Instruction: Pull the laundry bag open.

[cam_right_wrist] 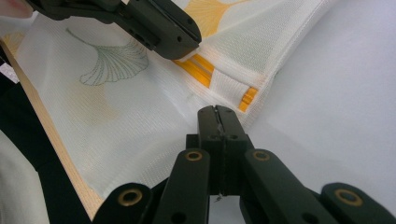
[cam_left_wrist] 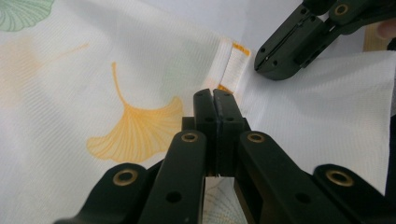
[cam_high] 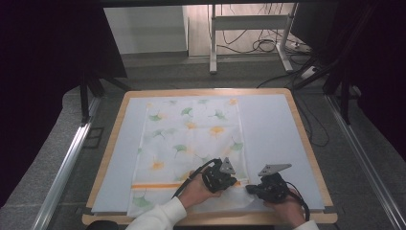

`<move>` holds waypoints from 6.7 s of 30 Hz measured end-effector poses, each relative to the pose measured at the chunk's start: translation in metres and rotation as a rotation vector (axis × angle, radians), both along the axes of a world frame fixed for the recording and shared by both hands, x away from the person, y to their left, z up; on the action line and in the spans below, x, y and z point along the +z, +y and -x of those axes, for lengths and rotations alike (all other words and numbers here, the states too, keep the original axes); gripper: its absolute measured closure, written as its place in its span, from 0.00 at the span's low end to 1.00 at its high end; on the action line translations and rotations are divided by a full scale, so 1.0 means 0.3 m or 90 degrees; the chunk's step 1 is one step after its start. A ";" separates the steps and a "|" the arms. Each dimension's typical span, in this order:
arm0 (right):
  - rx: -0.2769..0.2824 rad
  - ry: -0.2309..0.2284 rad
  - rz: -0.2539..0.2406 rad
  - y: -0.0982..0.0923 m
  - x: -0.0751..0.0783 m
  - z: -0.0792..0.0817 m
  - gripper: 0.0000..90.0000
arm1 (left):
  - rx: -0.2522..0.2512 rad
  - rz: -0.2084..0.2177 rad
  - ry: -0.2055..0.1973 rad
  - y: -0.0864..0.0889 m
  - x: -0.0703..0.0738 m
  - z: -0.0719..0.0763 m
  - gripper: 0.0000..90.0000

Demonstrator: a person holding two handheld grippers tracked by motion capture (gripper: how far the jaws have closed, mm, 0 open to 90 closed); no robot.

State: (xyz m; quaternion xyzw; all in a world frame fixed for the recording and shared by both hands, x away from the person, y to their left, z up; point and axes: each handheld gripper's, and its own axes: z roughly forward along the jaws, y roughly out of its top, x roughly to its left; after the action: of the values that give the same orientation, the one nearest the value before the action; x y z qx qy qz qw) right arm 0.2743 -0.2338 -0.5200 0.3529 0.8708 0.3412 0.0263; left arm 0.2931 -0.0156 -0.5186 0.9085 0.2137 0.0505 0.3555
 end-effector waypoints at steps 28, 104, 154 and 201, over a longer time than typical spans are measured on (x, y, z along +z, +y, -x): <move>0.002 0.002 -0.001 -0.003 0.000 -0.001 1.00 | 0.021 0.012 0.010 0.085 -0.006 0.014 1.00; -0.011 -0.035 -0.022 0.029 0.038 -0.038 1.00 | 0.023 -0.019 -0.004 0.118 -0.008 0.022 1.00; -0.027 -0.001 -0.016 0.038 -0.004 -0.072 1.00 | 0.072 -0.028 0.004 0.321 -0.010 0.056 1.00; -0.025 -0.004 -0.018 0.037 -0.005 -0.071 1.00 | 0.119 -0.038 0.012 0.465 -0.011 0.090 1.00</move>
State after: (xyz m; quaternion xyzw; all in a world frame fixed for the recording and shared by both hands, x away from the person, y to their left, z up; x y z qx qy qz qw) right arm 0.2955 -0.2226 -0.5216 0.3688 0.8587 0.3544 0.0308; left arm 0.2662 0.1240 -0.5220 0.8952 0.2994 0.0813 0.3200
